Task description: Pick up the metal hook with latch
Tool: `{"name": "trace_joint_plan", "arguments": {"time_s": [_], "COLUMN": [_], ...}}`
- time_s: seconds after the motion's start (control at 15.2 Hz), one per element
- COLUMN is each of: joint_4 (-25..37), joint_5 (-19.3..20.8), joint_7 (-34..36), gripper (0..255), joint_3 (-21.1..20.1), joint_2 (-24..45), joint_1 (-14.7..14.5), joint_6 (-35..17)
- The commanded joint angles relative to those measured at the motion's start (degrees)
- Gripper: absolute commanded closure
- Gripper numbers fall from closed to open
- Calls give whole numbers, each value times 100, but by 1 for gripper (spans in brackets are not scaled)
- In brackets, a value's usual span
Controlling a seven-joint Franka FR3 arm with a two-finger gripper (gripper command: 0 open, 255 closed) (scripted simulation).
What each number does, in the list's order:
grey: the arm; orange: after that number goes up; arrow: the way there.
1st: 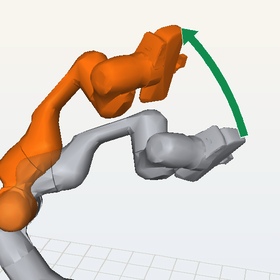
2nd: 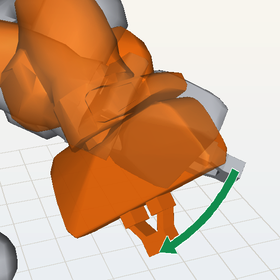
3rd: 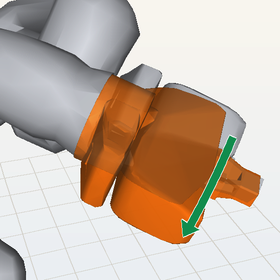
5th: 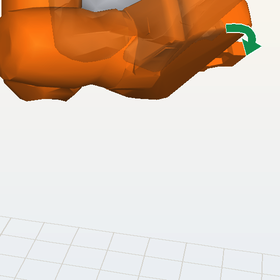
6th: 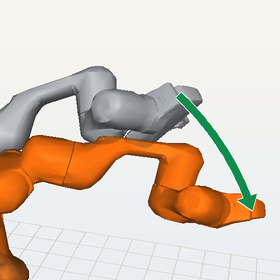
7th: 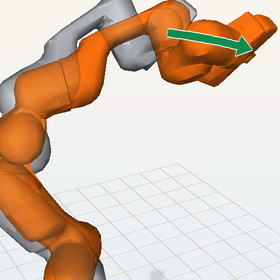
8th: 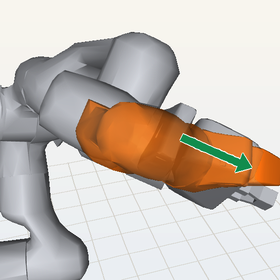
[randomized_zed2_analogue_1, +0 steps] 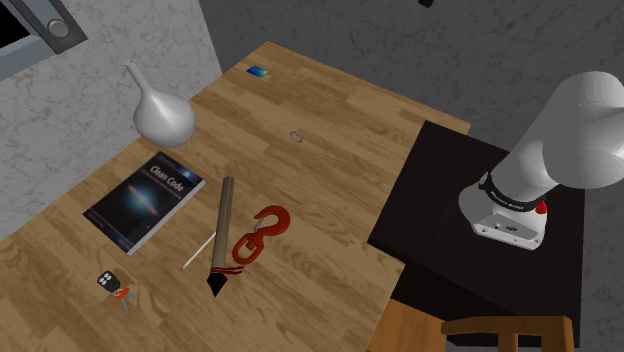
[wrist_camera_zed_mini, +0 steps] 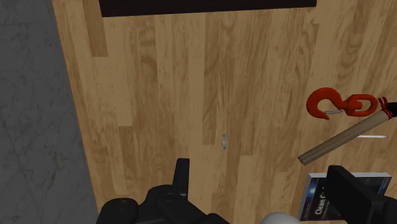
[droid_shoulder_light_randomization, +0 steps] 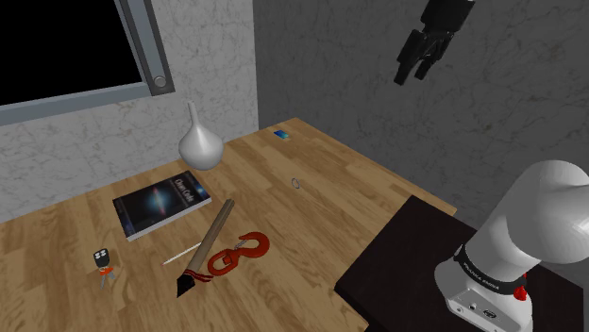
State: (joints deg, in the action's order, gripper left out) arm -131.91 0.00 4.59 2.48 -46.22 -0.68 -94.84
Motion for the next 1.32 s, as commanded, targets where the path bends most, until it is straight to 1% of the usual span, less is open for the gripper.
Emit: {"name": "trace_joint_plan", "arguments": {"time_s": [0.0,0.59,1.25], "joint_4": [0,-328,-167], "joint_5": [0,-92,-289], "joint_7": [0,-1068,-2275], "gripper": [0,0,0], "joint_3": [0,39,-45], "joint_2": [0,1268,2967], "joint_1": [0,-613,-1242], "joint_6": [0,-1533,-2975]}}
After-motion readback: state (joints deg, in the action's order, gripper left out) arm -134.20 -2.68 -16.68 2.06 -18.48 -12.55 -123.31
